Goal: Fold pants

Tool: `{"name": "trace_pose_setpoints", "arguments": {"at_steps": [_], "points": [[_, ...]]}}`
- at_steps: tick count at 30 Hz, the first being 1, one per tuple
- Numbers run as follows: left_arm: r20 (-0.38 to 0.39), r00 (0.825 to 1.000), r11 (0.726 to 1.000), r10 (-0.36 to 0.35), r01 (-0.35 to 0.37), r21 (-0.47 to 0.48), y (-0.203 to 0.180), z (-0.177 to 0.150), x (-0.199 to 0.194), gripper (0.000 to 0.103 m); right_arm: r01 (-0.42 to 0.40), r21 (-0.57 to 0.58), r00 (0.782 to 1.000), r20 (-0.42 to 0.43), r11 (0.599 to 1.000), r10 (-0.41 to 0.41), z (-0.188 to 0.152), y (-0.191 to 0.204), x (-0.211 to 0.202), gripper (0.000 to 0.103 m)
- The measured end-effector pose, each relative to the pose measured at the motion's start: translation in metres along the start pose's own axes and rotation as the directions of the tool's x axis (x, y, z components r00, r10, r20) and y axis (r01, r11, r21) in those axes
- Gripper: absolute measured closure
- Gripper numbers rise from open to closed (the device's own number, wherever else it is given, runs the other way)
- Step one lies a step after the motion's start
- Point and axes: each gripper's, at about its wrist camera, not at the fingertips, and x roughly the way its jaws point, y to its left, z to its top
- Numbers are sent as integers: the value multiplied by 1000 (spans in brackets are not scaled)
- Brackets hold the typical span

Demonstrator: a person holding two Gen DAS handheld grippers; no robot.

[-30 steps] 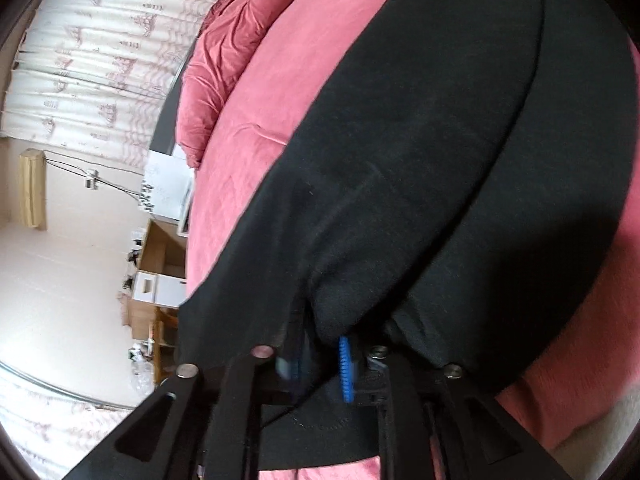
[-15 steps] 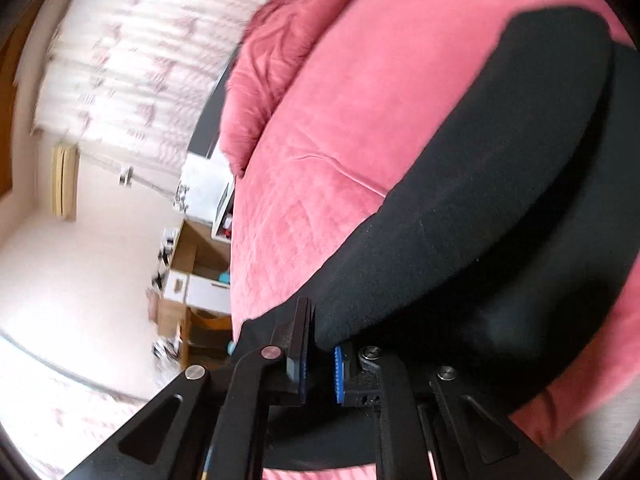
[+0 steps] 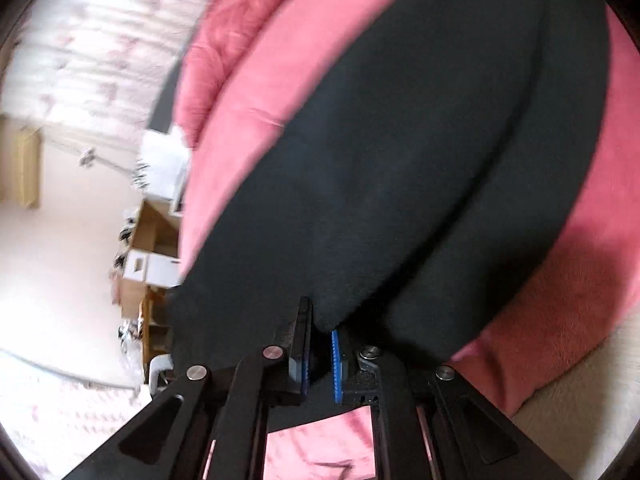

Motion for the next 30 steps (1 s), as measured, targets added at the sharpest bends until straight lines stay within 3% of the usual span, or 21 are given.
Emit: {"name": "trace_pose_setpoints", "arguments": {"at_steps": [3,6,8,11,14,17,19,21,24,26,30], "points": [[25,1000,1000,-12,12,7,0,6,-14,97,-71,-43,997,22,997,72,-3,15,-18,95],[3,995,994,99,-99,53,9,6,-6,96,-4,-92,1000,-17,996,3,-13,15,-7,95],[-33,990,989,138,-136,54,14,1,2,95,58,-51,997,-57,997,-61,-19,0,9,95],[17,985,980,172,-173,101,2,-5,-4,90,45,78,994,-99,996,-37,-14,-25,20,95],[108,969,962,221,-235,143,-14,-17,-24,83,57,45,993,-103,997,-52,-11,-20,21,94],[259,936,948,238,-282,149,-31,-24,-44,83,18,58,997,-82,998,-14,-18,-17,19,90],[340,919,947,199,-269,174,-46,-30,-56,83,-22,91,999,-41,996,25,-12,-30,-1,76],[373,916,941,151,-249,230,-65,-32,-58,80,-66,132,997,36,989,61,3,-38,-15,66],[303,947,905,101,-214,366,-96,-36,-33,78,-71,132,991,124,989,55,29,-46,-29,66],[187,978,878,94,-170,448,-114,-38,2,78,-64,135,983,178,989,39,51,-55,-39,66],[44,987,833,152,-152,533,-136,-51,67,78,-31,171,965,263,985,-15,94,-78,-59,66]]}}
